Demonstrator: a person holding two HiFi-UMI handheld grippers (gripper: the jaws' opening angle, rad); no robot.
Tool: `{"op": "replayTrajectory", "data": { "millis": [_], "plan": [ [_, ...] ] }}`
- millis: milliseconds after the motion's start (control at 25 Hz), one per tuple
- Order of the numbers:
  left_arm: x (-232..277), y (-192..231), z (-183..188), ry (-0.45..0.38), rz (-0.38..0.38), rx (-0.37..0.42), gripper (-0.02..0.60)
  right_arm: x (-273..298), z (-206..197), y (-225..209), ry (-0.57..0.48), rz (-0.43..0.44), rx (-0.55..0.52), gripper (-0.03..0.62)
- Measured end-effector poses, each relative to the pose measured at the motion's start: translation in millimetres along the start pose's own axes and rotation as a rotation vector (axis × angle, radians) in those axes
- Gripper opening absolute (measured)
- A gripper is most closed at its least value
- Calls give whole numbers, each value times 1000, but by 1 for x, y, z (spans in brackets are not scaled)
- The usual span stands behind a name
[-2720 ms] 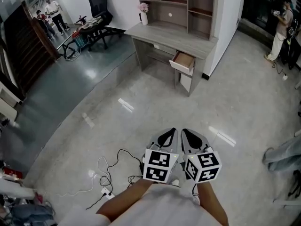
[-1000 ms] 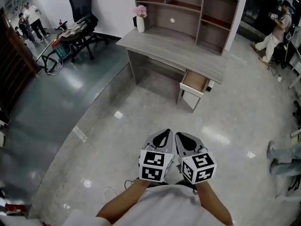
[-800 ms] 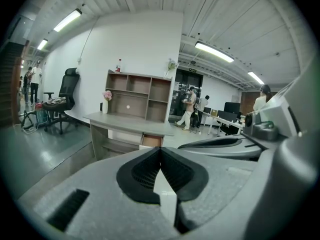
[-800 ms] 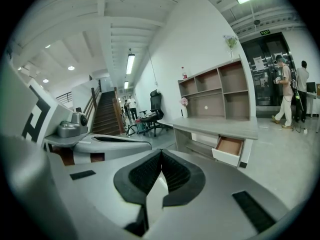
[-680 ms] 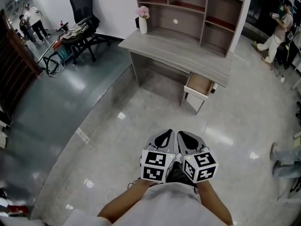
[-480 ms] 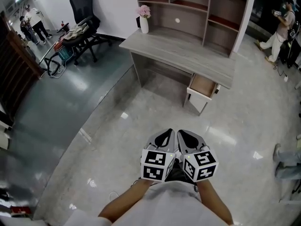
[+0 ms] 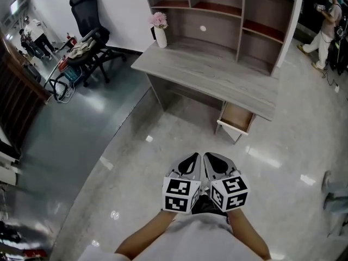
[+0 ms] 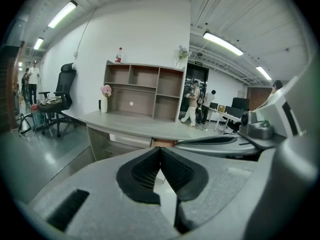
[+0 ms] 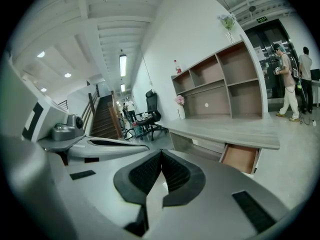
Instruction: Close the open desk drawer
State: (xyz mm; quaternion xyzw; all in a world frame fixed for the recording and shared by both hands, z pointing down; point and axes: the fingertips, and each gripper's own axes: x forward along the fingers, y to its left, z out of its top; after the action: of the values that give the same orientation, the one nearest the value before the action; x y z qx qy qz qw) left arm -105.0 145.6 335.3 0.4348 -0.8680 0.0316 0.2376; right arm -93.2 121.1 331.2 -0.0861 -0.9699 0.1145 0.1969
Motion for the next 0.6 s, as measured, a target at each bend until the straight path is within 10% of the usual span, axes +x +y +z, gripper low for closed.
{"op": "replayTrajectory", "data": {
  "millis": [600],
  "plan": [
    [150, -30, 56, 84, -133, 147, 5, 35, 34, -155, -63, -144, 174, 1]
  ]
}}
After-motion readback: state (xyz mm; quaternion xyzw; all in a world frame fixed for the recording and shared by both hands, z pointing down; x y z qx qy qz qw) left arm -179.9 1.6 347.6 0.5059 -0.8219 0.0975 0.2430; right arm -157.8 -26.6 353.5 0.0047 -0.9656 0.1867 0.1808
